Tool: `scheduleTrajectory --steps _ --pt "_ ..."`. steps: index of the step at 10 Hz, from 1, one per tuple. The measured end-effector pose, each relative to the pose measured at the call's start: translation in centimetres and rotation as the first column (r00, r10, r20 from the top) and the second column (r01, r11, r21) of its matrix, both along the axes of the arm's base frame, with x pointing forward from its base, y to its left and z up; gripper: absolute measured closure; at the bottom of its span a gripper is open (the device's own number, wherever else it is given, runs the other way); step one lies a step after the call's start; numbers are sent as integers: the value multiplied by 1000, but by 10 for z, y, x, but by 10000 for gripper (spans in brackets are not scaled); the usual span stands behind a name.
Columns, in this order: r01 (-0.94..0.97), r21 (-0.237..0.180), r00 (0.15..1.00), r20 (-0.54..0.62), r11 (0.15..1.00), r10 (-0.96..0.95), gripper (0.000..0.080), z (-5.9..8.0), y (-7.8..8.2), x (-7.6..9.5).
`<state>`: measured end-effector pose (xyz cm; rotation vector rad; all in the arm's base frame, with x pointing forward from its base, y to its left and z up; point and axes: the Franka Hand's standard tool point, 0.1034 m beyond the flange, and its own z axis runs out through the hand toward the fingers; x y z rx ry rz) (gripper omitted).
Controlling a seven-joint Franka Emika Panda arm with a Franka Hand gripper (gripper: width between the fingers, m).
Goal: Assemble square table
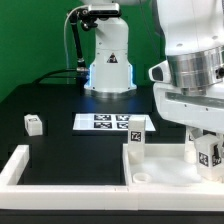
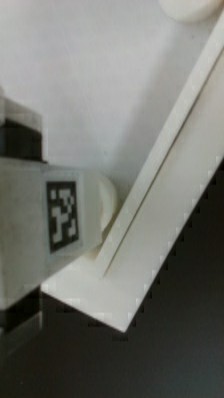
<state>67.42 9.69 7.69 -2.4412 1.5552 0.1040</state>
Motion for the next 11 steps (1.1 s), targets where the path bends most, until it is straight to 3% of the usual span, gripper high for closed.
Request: scheduleTrajectory --steps 2,3,4,5,6,7,10,11 --pt "184 10 982 -48 983 -183 510 -1 4 -1" --pt "173 9 984 -45 985 -172 435 -1 3 -1" --pt "109 4 994 -27 994 -109 435 -1 3 -1" --pt "-112 -31 993 33 993 113 288 -3 3 0" --pt "-308 -56 949 59 950 311 288 -5 3 -3" --pt "-369 -62 926 66 927 373 179 -6 4 -4" --pt "-506 -94 854 85 857 513 151 -6 1 -4" --pt "-768 -177 617 54 615 785 151 -2 -2 -3"
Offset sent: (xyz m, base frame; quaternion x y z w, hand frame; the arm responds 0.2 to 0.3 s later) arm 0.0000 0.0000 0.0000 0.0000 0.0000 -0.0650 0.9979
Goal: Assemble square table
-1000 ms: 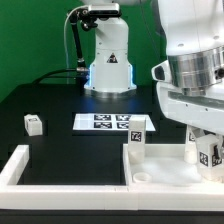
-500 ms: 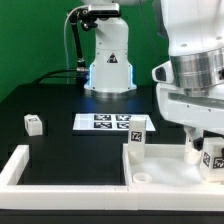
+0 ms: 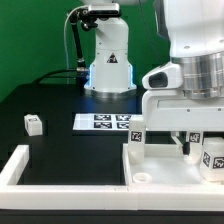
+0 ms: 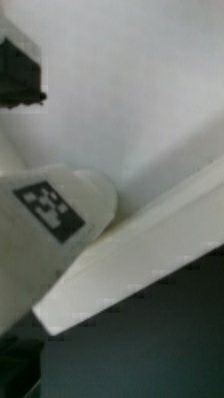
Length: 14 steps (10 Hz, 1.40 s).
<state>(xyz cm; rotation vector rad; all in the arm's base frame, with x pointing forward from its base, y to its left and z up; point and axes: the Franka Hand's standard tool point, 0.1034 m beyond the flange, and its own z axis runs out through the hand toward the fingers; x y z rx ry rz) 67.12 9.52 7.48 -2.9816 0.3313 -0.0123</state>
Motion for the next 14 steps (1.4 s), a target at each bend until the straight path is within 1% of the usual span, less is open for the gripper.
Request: scheduleTrajectory --steps 1,2,3,4,5,8,9,10,11,12,13,14 --pt "-97 -16 995 20 995 97 151 3 1 5" --pt "-82 -13 996 21 997 82 180 1 -1 4" --pt "-56 -13 998 17 998 57 180 0 -1 4" --pt "-51 -13 999 17 999 51 370 0 -1 4" --pt "-3 -10 1000 10 1000 3 514 0 0 4" --pt "173 -6 985 -13 985 -173 512 0 0 4" --pt "285 -5 958 -30 959 -285 512 0 1 4" --pt "513 -21 855 -73 858 -513 512 1 4 4" --pt "697 -43 708 -119 716 -696 512 2 6 6" --pt "832 -38 542 -158 554 -825 512 0 4 7" --pt "909 -40 401 -187 414 -897 511 -1 2 6" --pt "921 -33 374 -202 388 -905 511 -1 0 6"
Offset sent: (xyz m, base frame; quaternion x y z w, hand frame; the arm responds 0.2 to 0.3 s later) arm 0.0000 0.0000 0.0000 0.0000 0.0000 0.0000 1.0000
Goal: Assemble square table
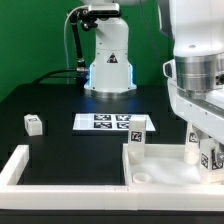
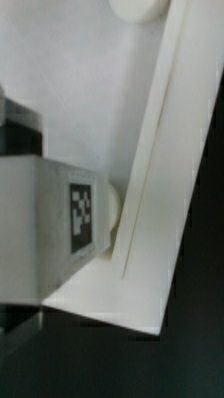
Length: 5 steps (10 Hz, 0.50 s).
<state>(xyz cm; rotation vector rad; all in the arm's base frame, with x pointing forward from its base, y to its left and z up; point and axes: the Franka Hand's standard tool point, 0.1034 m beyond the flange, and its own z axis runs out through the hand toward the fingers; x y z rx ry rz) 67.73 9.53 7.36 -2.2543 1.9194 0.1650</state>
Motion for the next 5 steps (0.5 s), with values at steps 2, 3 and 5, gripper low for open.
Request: scheduleTrajectory --steps 2,3,5 --pt "63 2 998 -14 998 -63 511 0 2 0" --pt "-21 -8 1000 1 1000 21 356 -1 2 -1" --pt "-363 -80 927 66 928 368 228 1 11 1"
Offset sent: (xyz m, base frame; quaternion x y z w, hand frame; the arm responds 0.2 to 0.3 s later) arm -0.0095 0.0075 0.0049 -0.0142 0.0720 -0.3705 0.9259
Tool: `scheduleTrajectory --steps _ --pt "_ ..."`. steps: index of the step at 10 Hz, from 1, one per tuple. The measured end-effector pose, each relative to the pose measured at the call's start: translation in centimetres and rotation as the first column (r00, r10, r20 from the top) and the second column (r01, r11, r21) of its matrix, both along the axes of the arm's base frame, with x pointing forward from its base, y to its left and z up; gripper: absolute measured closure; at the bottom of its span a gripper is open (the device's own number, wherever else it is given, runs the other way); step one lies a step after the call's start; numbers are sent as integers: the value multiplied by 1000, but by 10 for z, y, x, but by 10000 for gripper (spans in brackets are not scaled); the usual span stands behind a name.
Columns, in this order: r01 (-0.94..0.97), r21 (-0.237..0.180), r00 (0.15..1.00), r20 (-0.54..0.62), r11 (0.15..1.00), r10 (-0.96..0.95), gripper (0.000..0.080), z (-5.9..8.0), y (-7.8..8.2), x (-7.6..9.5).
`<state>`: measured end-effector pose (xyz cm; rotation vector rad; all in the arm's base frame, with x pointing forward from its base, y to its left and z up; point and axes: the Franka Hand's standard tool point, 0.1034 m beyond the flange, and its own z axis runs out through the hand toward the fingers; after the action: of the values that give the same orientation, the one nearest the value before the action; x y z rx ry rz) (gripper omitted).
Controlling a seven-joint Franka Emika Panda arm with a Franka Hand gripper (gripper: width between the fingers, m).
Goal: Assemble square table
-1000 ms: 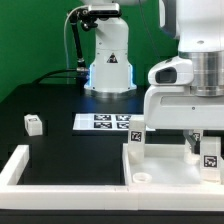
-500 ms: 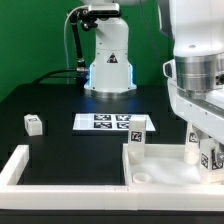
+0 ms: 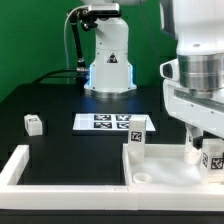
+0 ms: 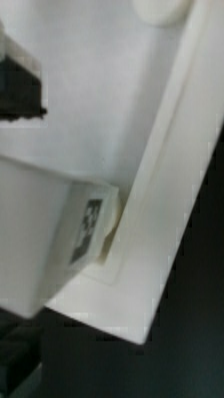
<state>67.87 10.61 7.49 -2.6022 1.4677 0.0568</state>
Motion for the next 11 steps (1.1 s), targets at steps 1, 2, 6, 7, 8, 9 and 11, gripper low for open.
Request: scheduleTrajectory --steps 1,2,6,7,8,9,11 --pt "-174 -14 984 42 985 174 164 0 2 2" --pt "-178 -15 983 42 984 178 154 0 1 2" --pt "-777 -145 613 50 613 788 151 -3 -6 2" --pt "-840 -152 519 52 520 853 151 -4 -4 1" --pt "-824 -149 545 52 546 837 151 -4 -5 1" --pt "-819 -149 554 51 555 831 274 -4 -5 1" --pt "-800 -144 582 53 583 811 420 -4 -5 1"
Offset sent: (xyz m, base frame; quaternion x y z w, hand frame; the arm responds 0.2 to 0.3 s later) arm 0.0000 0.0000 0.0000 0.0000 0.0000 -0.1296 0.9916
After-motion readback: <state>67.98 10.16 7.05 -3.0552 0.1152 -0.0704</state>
